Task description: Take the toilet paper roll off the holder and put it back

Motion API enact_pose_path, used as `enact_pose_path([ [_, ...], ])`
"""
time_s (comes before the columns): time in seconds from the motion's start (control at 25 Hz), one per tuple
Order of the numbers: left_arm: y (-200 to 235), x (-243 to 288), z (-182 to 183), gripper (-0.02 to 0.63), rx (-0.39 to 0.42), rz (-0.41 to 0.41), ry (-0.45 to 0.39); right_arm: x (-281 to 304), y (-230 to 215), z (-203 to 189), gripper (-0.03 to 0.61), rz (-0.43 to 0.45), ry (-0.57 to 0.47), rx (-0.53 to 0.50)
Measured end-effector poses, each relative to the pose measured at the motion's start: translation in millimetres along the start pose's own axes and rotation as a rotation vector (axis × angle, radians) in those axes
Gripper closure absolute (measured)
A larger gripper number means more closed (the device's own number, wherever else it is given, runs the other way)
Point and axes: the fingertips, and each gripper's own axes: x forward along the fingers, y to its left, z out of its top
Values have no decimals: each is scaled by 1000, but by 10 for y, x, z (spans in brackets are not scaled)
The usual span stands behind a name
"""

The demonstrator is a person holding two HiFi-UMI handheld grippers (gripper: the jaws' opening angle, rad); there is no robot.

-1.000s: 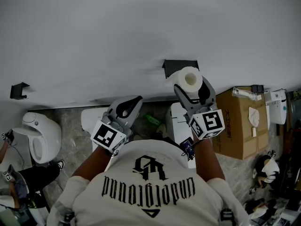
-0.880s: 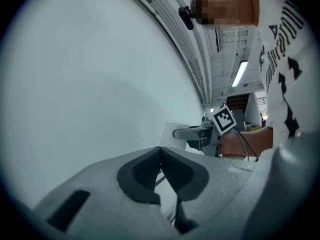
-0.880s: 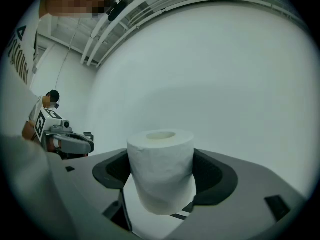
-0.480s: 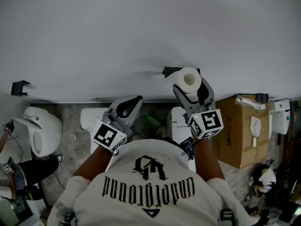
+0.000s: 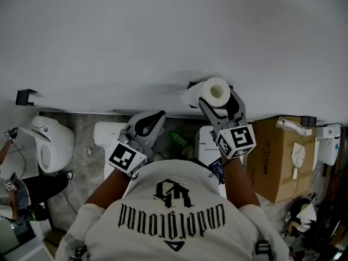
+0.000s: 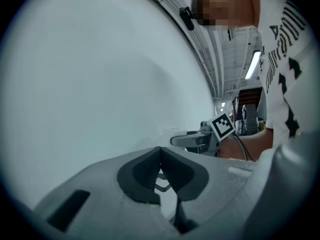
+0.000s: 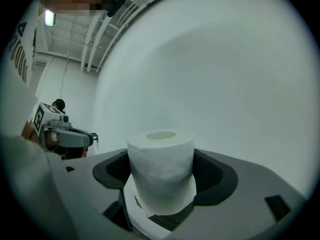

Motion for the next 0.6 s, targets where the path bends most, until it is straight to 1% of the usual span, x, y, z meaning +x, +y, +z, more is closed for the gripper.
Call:
enact_pose_path([
  [0.32, -4, 110, -100, 600, -10, 42, 33, 151, -60, -213, 245, 53, 24, 23],
  [0.6, 9, 129, -162, 600, -14, 72, 53, 245, -60, -296, 245, 84, 28, 28],
])
